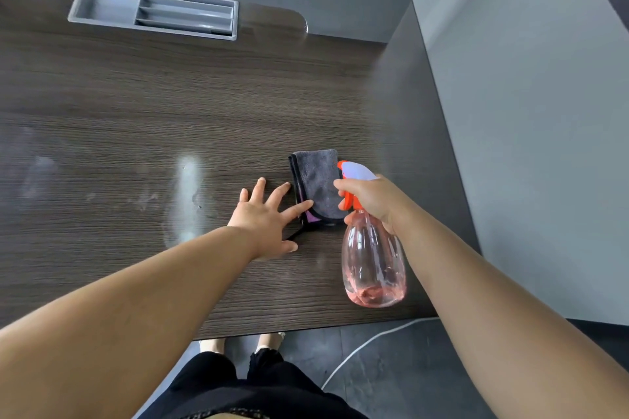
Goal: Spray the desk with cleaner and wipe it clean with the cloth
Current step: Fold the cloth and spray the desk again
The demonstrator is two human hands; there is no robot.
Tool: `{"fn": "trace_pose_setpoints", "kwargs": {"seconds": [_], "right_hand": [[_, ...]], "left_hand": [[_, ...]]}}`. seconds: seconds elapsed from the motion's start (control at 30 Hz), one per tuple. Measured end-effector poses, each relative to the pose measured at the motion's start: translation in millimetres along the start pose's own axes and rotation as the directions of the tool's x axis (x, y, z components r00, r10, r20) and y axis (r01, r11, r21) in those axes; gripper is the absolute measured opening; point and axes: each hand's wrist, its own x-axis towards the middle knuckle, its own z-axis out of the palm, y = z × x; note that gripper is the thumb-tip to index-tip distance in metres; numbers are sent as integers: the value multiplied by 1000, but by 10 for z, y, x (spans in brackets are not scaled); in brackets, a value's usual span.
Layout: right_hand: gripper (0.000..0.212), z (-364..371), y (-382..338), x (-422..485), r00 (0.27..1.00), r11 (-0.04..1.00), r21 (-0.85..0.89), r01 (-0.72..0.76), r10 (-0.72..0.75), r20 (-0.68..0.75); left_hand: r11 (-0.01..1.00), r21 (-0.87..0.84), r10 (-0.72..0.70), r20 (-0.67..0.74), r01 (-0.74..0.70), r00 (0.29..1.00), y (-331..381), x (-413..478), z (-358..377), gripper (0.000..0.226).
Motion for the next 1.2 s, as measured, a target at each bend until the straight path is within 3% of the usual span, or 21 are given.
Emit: {"fn": "trace_pose_setpoints", "kwargs": {"seconds": [0.37, 0.57, 0.73, 0.87, 0.97, 1.07, 1.2], "right_hand": [[50, 27, 354, -261, 992, 991, -134, -29, 45, 117], [45, -43, 441, -423, 995, 997, -73, 15, -8, 95], [36, -306, 413, -465, 974, 976, -41, 216, -218, -62], [12, -511, 393, -381, 899, 935, 80, 344, -304, -316], [29, -599, 393, -268, 796, 886, 99, 452, -351, -494], [50, -608, 329, -158, 713, 850, 51, 524, -405, -572], [71, -719, 315, -15, 696, 859, -25, 511, -431, -575]], "left_hand": [[1000, -2, -5, -4, 5, 1000, 2, -2, 6, 83], [1000, -9, -4, 5, 4, 1000, 4, -7, -1, 82], [1000, -19, -11, 25, 12, 1000, 16, -16, -40, 83], [1000, -19, -23, 37, 24, 999, 33, -14, -52, 84], [1000, -13, -21, 30, 21, 999, 35, -3, -50, 84], [1000, 1, -27, 34, 27, 999, 25, -12, -41, 84], [1000, 7, -27, 37, 27, 999, 31, -3, -54, 84]]}}
